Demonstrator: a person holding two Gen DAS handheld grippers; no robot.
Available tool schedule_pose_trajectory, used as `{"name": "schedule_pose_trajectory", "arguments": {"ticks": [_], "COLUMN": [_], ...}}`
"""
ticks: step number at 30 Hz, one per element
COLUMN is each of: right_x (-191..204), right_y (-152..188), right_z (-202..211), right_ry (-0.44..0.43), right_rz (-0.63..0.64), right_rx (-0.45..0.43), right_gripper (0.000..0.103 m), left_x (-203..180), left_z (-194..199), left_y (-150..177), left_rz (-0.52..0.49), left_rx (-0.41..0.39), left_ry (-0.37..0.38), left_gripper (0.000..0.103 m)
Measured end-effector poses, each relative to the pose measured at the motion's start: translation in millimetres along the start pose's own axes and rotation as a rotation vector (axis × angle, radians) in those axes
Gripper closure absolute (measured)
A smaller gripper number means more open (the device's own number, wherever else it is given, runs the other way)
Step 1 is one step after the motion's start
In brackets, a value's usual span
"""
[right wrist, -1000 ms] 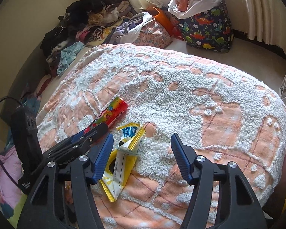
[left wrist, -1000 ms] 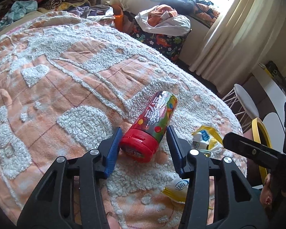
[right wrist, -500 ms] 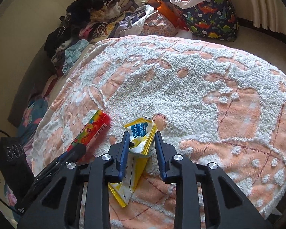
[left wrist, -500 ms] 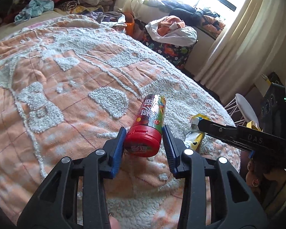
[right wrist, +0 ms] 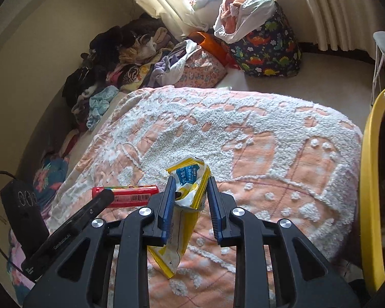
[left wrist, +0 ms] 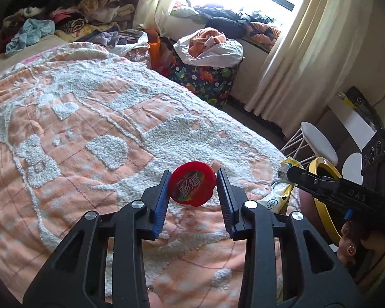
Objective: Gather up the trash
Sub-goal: 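Carry the candy tube and yellow wrapper over the yellow bin with both grippers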
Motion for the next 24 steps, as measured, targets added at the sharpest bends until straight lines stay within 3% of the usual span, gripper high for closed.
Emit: {"name": "schedule_pose_trajectory", "arguments": {"ticks": [24], "right_x": [-97], "right_y": [-9], "right_z": [91], "right_ry": [0.119], "right_rz": [-0.155], "right_rx": [-0.157], "right_gripper": [0.079], "left_x": [-114], "left_z": [-1], "left_y": [12], "left_rz": [-0.166], "left_rx": [0.009], "left_ry": [0.111], "left_gripper": [0.075]}}
Point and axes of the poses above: each gripper's, at about its wrist camera, not at the fingertips, and z roughly against the way its jaws point, x to its left, y to its underside, the point moved 6 cm from there along -z, roughly the way its jaws point, and after that the axes turned 6 degrees about z, right-handed, at the moved point
